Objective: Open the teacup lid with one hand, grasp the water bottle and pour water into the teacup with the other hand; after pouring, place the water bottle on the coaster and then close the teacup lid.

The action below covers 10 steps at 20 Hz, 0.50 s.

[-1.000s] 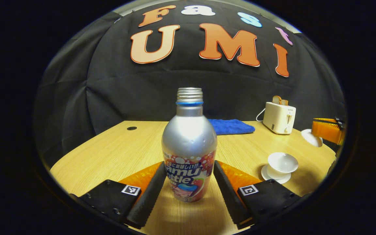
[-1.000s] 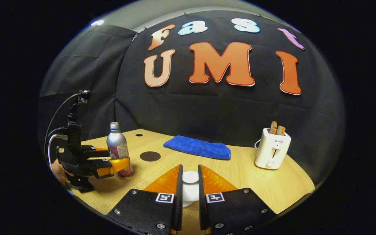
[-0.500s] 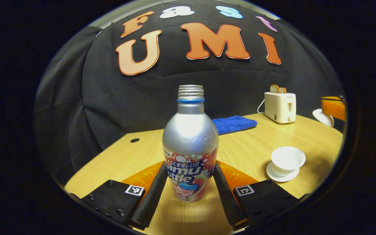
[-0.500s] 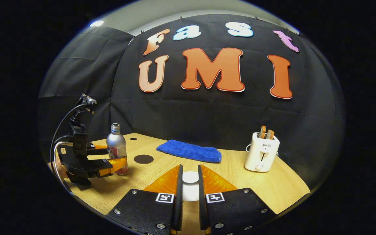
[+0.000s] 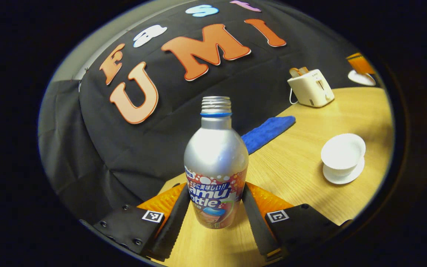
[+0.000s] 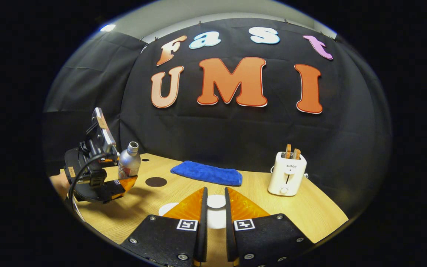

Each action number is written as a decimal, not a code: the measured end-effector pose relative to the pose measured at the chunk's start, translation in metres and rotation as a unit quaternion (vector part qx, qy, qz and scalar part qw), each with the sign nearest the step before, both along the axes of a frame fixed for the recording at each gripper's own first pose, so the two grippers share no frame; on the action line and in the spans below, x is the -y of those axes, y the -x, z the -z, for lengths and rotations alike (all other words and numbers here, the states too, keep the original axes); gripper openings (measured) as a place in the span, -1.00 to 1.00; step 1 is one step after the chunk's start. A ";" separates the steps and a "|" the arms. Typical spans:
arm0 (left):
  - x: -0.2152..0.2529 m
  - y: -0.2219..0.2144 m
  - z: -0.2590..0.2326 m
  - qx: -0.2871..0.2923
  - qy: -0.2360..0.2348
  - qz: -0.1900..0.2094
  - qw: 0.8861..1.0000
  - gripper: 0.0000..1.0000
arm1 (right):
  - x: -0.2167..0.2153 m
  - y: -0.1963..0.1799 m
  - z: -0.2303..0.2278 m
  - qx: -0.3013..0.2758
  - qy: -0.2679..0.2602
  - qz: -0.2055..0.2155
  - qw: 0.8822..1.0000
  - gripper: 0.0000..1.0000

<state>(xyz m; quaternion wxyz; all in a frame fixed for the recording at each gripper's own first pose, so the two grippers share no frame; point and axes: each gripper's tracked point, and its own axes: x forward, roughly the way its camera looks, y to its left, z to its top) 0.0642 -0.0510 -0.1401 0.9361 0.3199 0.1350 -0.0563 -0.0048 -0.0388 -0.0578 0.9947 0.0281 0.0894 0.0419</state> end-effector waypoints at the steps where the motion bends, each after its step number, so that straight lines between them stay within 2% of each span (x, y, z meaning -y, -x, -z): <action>1: 0.000 -0.003 -0.001 0.004 -0.021 0.003 1.000 0.72 | 0.003 0.001 -0.001 0.001 0.001 0.003 1.000 -0.58; 4: 0.001 -0.004 -0.003 0.014 -0.082 0.019 0.996 0.66 | 0.010 0.005 -0.003 0.004 0.001 0.009 1.000 -0.58; 6: 0.005 -0.006 -0.003 0.021 -0.121 0.035 0.992 0.72 | 0.013 0.007 -0.005 0.006 0.000 0.012 1.000 -0.58; 8: 0.016 -0.003 0.004 0.016 -0.140 0.064 0.988 0.71 | 0.017 0.008 -0.005 0.007 0.001 0.015 1.000 -0.58; 9: 0.018 -0.003 0.009 0.011 -0.154 0.070 0.986 0.60 | 0.016 0.010 -0.004 0.005 0.000 0.014 1.000 -0.58; 10: 0.019 0.001 0.006 0.014 -0.168 0.079 0.983 0.68 | 0.016 0.011 -0.004 0.005 -0.001 0.013 1.000 -0.57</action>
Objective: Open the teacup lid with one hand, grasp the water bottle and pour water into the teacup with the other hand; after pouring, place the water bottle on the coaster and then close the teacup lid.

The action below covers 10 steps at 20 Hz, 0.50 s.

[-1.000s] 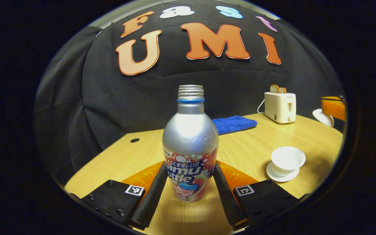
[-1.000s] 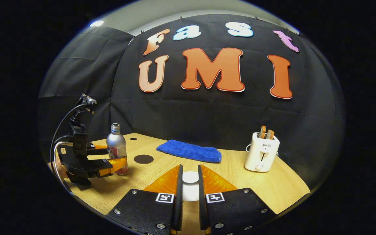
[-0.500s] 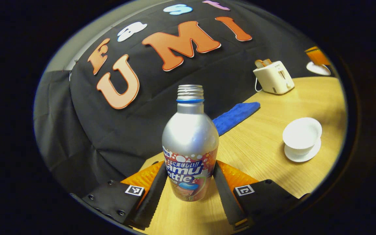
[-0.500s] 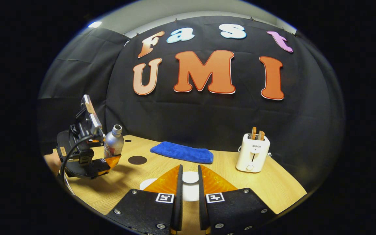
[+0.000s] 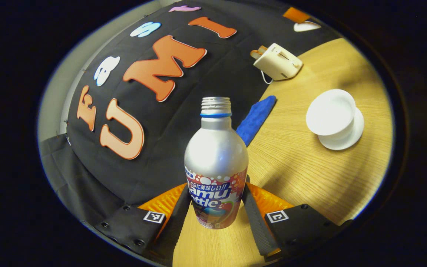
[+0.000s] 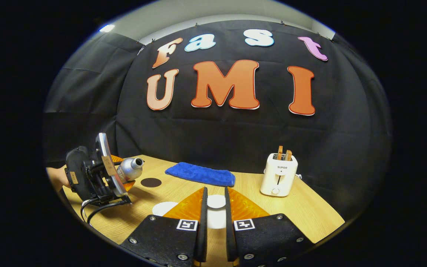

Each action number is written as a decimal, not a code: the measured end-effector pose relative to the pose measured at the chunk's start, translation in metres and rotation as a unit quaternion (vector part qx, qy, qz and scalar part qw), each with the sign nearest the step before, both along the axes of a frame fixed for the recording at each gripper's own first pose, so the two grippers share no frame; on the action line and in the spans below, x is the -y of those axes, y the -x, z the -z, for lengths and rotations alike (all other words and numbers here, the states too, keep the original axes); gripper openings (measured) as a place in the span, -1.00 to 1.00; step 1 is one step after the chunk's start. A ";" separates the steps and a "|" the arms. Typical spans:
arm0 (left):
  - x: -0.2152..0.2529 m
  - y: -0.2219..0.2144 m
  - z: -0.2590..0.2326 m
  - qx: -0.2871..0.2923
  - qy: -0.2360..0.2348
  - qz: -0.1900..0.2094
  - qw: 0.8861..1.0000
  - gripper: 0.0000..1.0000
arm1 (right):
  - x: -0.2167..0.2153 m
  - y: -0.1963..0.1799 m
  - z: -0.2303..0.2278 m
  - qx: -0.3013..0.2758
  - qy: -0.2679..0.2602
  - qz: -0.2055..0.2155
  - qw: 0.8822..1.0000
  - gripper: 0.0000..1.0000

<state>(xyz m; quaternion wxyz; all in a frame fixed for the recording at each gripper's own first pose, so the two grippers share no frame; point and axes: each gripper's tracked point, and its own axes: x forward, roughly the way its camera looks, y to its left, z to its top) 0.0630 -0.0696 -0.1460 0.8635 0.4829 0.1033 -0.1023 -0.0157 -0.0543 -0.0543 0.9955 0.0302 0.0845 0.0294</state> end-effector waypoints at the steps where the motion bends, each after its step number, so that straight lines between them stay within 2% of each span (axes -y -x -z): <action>1: 0.001 0.001 0.000 0.002 -0.017 0.006 1.000 0.68 | 0.001 0.002 0.001 0.000 0.001 0.001 1.000 -0.57; 3: 0.004 0.001 -0.004 0.009 -0.046 0.020 0.999 0.60 | 0.004 0.003 0.001 0.000 0.006 0.005 1.000 -0.58; 5: 0.002 0.000 -0.009 0.016 -0.075 0.028 0.997 0.68 | 0.007 0.004 0.001 0.000 0.004 0.008 1.000 -0.58; 7: 0.001 -0.002 -0.016 0.029 -0.110 0.039 0.993 0.68 | 0.010 0.006 0.001 0.001 0.002 0.011 1.000 -0.58; 8: 0.001 -0.003 -0.018 0.034 -0.125 0.045 0.991 0.60 | 0.012 0.006 0.001 0.002 0.002 0.014 1.000 -0.58; 10: 0.003 -0.004 -0.022 0.043 -0.154 0.059 0.985 0.67 | 0.014 0.007 0.001 0.002 0.003 0.016 1.000 -0.58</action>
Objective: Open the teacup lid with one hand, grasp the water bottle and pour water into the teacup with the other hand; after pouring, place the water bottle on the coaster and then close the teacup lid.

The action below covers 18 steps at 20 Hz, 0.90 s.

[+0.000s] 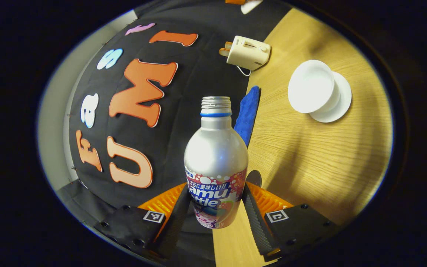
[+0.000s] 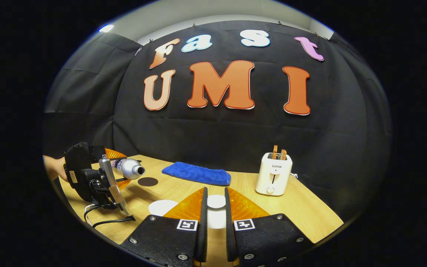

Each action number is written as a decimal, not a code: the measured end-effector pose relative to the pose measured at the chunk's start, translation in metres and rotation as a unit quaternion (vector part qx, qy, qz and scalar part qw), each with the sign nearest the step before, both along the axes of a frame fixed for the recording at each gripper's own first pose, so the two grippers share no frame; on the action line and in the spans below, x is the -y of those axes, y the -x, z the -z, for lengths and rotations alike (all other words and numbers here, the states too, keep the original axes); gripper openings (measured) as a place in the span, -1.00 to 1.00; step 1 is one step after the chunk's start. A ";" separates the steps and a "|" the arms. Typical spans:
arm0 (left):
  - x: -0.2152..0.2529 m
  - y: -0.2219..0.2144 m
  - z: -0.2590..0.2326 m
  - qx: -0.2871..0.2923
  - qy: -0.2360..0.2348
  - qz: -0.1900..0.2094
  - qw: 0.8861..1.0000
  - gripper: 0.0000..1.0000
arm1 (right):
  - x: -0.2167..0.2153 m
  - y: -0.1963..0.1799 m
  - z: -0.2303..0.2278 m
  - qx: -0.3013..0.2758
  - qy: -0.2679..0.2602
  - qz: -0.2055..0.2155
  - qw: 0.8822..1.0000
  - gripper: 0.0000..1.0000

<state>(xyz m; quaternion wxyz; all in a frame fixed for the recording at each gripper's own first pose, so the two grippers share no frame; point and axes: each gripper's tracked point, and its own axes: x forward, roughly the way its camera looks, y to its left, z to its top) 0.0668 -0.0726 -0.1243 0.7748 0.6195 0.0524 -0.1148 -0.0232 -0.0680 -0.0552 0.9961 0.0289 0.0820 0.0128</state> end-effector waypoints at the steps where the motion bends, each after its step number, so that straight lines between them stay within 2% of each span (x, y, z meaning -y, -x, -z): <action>1: 0.002 0.000 -0.001 0.005 -0.014 0.006 1.000 0.67 | 0.001 0.001 0.000 0.000 0.000 0.000 1.000 -0.58; 9: 0.017 0.000 -0.006 0.029 -0.095 0.043 0.994 0.68 | 0.008 0.006 0.001 0.003 0.001 0.010 1.000 -0.58; 11: 0.020 0.002 -0.009 0.032 -0.114 0.049 0.992 0.62 | 0.010 0.007 0.002 0.004 0.002 0.012 1.000 -0.58; 12: 0.021 0.002 -0.012 0.036 -0.127 0.054 0.990 0.68 | 0.011 0.008 0.003 0.003 0.005 0.014 1.000 -0.58; 15: 0.024 0.002 -0.013 0.040 -0.160 0.066 0.984 0.68 | 0.009 0.010 0.004 0.002 0.007 0.014 1.000 -0.58; 16: 0.026 0.004 -0.011 0.041 -0.166 0.068 0.983 0.76 | 0.009 0.011 0.004 0.003 0.007 0.015 1.000 -0.57; 18: 0.029 0.005 -0.011 0.045 -0.180 0.074 0.980 0.62 | 0.008 0.012 0.005 0.002 0.009 0.012 1.000 -0.58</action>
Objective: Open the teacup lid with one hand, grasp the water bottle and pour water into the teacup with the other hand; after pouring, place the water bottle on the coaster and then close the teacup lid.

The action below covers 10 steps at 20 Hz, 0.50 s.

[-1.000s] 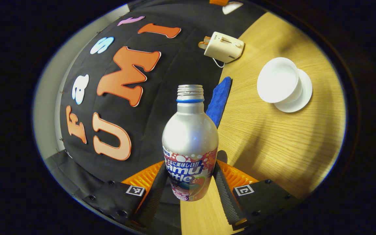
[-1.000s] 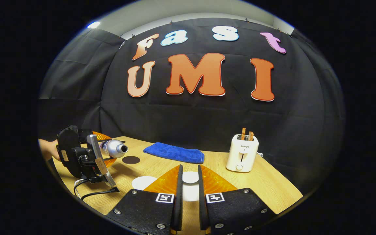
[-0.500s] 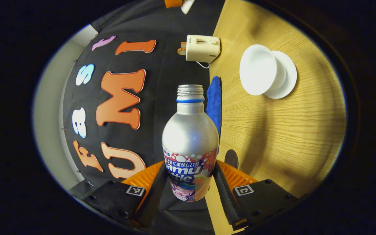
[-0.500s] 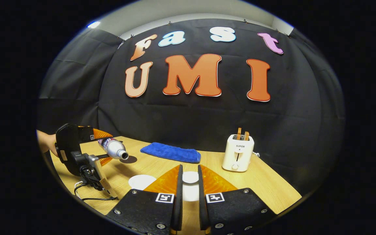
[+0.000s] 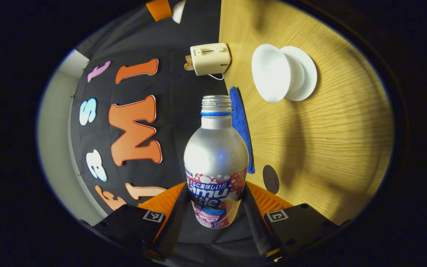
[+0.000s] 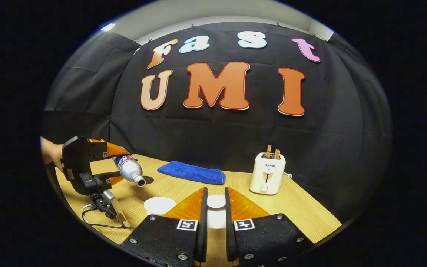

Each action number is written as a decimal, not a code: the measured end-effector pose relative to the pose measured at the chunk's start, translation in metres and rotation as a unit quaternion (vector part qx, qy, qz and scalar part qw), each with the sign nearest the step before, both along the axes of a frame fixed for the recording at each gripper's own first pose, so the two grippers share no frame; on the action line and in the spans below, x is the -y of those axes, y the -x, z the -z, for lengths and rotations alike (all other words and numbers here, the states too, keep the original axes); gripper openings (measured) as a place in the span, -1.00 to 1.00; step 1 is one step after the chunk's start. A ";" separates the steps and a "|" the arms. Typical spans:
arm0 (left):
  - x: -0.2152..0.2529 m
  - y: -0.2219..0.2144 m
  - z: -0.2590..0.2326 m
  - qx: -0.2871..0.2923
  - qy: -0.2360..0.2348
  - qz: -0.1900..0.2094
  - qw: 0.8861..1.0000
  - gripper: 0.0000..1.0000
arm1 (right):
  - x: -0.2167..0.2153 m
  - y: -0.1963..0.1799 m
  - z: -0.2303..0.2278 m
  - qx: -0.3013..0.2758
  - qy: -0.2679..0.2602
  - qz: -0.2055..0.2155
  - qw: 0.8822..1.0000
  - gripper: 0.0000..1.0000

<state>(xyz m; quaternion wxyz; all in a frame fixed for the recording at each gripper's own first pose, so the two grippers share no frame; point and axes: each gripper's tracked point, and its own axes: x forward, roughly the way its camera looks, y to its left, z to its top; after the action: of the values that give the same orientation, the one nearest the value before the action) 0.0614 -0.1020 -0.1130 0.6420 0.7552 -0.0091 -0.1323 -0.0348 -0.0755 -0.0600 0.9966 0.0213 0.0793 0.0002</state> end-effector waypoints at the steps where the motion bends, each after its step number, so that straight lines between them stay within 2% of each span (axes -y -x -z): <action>1: 0.001 -0.001 0.001 0.002 -0.006 0.003 1.000 0.62 | 0.000 0.000 0.001 0.000 0.002 0.001 1.000 -0.58; 3: 0.005 -0.002 0.001 0.004 -0.020 0.009 1.000 0.75 | 0.000 0.000 0.000 0.001 0.004 0.002 1.000 -0.57; 4: 0.008 -0.002 0.000 0.005 -0.026 0.013 1.000 0.63 | 0.000 0.000 -0.001 0.004 0.005 0.003 1.000 -0.57; 5: 0.010 -0.003 0.000 0.006 -0.029 0.015 0.999 0.68 | 0.001 0.001 -0.002 0.005 0.006 0.004 1.000 -0.57; 10: 0.015 -0.001 -0.008 0.019 -0.054 0.029 0.998 0.68 | -0.002 0.000 -0.001 0.005 0.011 0.000 1.000 -0.58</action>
<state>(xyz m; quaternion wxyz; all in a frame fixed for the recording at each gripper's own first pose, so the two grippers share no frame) 0.0626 -0.1166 -0.1047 0.5957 0.7907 -0.0359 -0.1369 -0.0351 -0.0739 -0.0592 0.9972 0.0103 0.0744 -0.0005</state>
